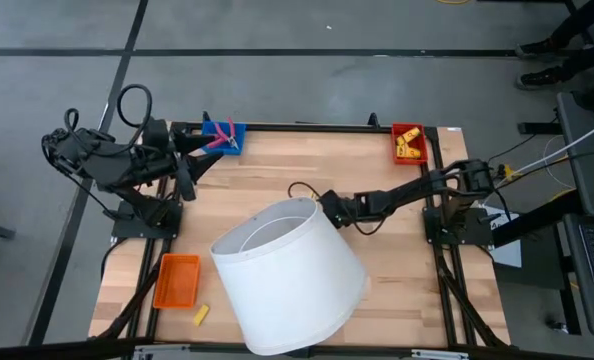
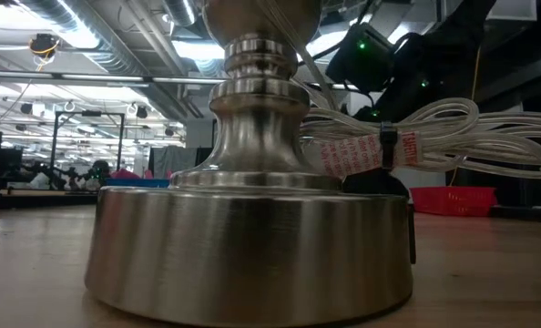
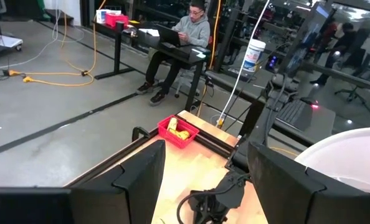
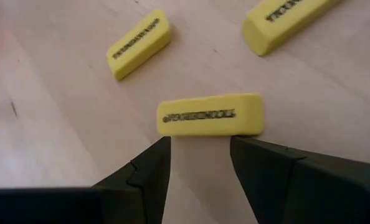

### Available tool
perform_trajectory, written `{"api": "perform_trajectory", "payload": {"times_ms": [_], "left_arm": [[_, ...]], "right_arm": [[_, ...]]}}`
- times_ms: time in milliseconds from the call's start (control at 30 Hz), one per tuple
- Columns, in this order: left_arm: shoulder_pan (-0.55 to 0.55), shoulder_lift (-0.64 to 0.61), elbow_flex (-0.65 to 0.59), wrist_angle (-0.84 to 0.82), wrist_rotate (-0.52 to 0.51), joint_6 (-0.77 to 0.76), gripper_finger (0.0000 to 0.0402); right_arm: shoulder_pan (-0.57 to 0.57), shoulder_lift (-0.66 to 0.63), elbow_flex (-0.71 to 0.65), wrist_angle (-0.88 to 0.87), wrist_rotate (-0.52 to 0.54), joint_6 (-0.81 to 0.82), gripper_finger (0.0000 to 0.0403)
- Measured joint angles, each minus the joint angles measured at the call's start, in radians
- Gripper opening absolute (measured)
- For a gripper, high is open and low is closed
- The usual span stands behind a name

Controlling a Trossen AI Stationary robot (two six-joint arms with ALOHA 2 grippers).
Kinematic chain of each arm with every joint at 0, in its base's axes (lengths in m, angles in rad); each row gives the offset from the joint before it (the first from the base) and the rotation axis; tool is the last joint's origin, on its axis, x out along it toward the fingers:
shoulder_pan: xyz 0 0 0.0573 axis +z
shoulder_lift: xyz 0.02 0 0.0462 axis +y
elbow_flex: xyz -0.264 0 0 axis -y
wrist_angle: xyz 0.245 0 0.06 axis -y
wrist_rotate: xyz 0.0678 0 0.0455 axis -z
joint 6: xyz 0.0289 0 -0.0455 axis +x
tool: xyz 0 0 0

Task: Pick & Place School Supplies
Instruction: Put the yellow eraser into the orange basket

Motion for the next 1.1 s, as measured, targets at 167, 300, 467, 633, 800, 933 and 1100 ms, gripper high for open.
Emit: {"api": "perform_trajectory", "payload": {"times_ms": [167,300,467,633,800,933,1100], "left_arm": [[0.0,-0.002,0.0,0.0,0.001,-0.006,0.0223],[0.0,-0.002,0.0,0.0,0.001,-0.002,0.0224],[0.0,-0.002,0.0,0.0,0.001,0.001,0.0221],[0.0,-0.002,0.0,0.0,0.001,0.001,0.022],[0.0,-0.002,0.0,-0.001,0.001,0.001,0.0219],[0.0,-0.002,0.0,-0.001,0.001,0.001,0.0219],[0.0,-0.002,0.0,0.0,0.001,0.001,0.0218]], "right_arm": [[0.021,-0.006,0.011,0.002,0.013,0.01,0.0171],[0.031,-0.008,0.013,0.014,0.03,0.031,0.0171],[0.036,-0.008,0.013,0.04,0.065,0.042,0.0171],[0.03,-0.008,0.013,0.049,0.088,0.054,0.0171],[0.022,0.0,0.013,0.033,0.086,0.054,0.0171],[0.022,0.005,0.013,0.033,0.086,0.056,0.0171],[0.022,0.019,0.015,0.034,0.078,0.08,0.0171]]}}
